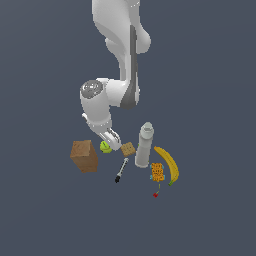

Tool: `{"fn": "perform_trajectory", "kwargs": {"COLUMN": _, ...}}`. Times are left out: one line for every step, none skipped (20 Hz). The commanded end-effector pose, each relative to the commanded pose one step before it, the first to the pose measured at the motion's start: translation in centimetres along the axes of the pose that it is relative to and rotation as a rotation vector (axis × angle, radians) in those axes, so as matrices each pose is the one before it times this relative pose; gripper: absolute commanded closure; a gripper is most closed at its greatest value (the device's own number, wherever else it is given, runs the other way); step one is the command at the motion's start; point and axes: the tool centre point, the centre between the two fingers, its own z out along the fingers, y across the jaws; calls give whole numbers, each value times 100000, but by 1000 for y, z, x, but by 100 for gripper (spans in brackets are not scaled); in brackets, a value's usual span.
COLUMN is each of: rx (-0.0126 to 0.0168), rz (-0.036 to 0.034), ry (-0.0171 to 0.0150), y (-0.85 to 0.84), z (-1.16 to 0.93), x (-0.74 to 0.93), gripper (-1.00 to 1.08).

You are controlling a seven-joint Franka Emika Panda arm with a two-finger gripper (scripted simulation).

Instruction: Pick up a designated object from a clutter of objects.

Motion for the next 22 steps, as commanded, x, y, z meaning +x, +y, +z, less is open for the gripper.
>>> {"fn": "perform_trajectory", "kwargs": {"rx": 45, "rz": -20, "ry": 54, "y": -25, "z": 2, "x": 10, "gripper": -92}}
{"fn": "perform_trajectory", "kwargs": {"rx": 0, "rz": 0, "ry": 0, "y": -1, "z": 92, "x": -5, "gripper": -92}}
{"fn": "perform_trajectory", "kwargs": {"rx": 0, "rz": 0, "ry": 0, "y": -1, "z": 153, "x": -9, "gripper": -92}}
{"fn": "perform_trajectory", "kwargs": {"rx": -6, "rz": 67, "ry": 14, "y": 27, "z": 209, "x": 6, "gripper": -92}}
{"fn": "perform_trajectory", "kwargs": {"rx": 0, "rz": 0, "ry": 0, "y": -2, "z": 273, "x": -16, "gripper": -92}}
{"fn": "perform_trajectory", "kwargs": {"rx": -7, "rz": 67, "ry": 15, "y": 26, "z": 327, "x": -1, "gripper": -92}}
{"fn": "perform_trajectory", "kwargs": {"rx": 0, "rz": 0, "ry": 0, "y": -3, "z": 389, "x": -22, "gripper": -92}}
{"fn": "perform_trajectory", "kwargs": {"rx": -9, "rz": 82, "ry": 19, "y": 31, "z": 439, "x": -2, "gripper": -92}}
{"fn": "perform_trajectory", "kwargs": {"rx": -7, "rz": 67, "ry": 15, "y": 23, "z": 493, "x": -7, "gripper": -92}}
{"fn": "perform_trajectory", "kwargs": {"rx": -4, "rz": 47, "ry": 11, "y": 12, "z": 526, "x": -11, "gripper": -92}}
{"fn": "perform_trajectory", "kwargs": {"rx": -3, "rz": 67, "ry": 14, "y": 18, "z": 475, "x": 0, "gripper": -92}}
{"fn": "perform_trajectory", "kwargs": {"rx": 0, "rz": 0, "ry": 0, "y": -13, "z": 420, "x": -12, "gripper": -92}}
{"fn": "perform_trajectory", "kwargs": {"rx": 4, "rz": 68, "ry": 12, "y": 15, "z": 353, "x": 13, "gripper": -92}}
{"fn": "perform_trajectory", "kwargs": {"rx": 7, "rz": 48, "ry": 6, "y": 6, "z": 295, "x": 12, "gripper": -92}}
{"fn": "perform_trajectory", "kwargs": {"rx": 0, "rz": 0, "ry": 0, "y": -15, "z": 242, "x": 2, "gripper": -92}}
{"fn": "perform_trajectory", "kwargs": {"rx": 0, "rz": 0, "ry": 0, "y": -13, "z": 186, "x": 4, "gripper": -92}}
{"fn": "perform_trajectory", "kwargs": {"rx": 0, "rz": 0, "ry": 0, "y": -10, "z": 132, "x": 4, "gripper": -92}}
{"fn": "perform_trajectory", "kwargs": {"rx": 0, "rz": 0, "ry": 0, "y": -7, "z": 78, "x": 3, "gripper": -92}}
{"fn": "perform_trajectory", "kwargs": {"rx": 0, "rz": 0, "ry": 0, "y": -2, "z": 26, "x": 1, "gripper": -92}}
{"fn": "perform_trajectory", "kwargs": {"rx": 0, "rz": 0, "ry": 0, "y": 0, "z": 0, "x": 0, "gripper": 108}}
{"fn": "perform_trajectory", "kwargs": {"rx": 0, "rz": 0, "ry": 0, "y": 0, "z": 0, "x": 0, "gripper": 108}}
{"fn": "perform_trajectory", "kwargs": {"rx": 0, "rz": 0, "ry": 0, "y": 0, "z": 0, "x": 0, "gripper": 108}}
